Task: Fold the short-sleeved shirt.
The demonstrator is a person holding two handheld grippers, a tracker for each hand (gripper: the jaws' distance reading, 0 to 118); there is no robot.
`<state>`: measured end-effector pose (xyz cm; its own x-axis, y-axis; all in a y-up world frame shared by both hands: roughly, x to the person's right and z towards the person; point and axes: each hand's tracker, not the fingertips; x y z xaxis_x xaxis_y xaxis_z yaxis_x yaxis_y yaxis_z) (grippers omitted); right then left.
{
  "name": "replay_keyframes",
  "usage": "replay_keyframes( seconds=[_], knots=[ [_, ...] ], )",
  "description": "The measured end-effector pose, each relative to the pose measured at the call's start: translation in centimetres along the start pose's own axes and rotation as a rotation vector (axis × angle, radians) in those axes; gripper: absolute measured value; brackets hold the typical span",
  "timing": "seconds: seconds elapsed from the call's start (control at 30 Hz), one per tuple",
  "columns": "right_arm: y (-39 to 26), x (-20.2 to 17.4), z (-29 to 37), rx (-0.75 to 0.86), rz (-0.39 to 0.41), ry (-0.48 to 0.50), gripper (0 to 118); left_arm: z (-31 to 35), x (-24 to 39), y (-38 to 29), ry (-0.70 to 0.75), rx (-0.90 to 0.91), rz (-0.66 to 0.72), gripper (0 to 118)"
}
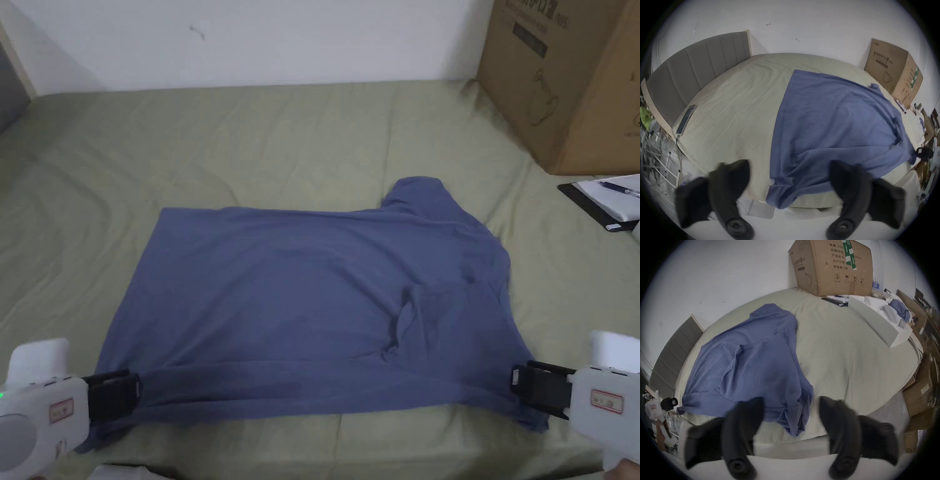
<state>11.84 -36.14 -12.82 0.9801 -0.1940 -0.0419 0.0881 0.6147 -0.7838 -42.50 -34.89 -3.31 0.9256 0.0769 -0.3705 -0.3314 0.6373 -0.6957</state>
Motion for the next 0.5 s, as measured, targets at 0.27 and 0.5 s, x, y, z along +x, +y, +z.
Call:
replay_keyframes(
  seconds=[0.27, 0.5],
  knots=[
    [0.1, -1.3, 4.4, 0.106, 0.052, 0.043, 43, 5.7, -1.1, -1.6, -0.077, 0.112, 0.139, 96],
    [0.0, -1.4, 5.2, 0.116, 0.024, 0.070, 0, 5.0, -0.9, -4.8, -0.006, 0.094, 0.143, 0]
  ],
)
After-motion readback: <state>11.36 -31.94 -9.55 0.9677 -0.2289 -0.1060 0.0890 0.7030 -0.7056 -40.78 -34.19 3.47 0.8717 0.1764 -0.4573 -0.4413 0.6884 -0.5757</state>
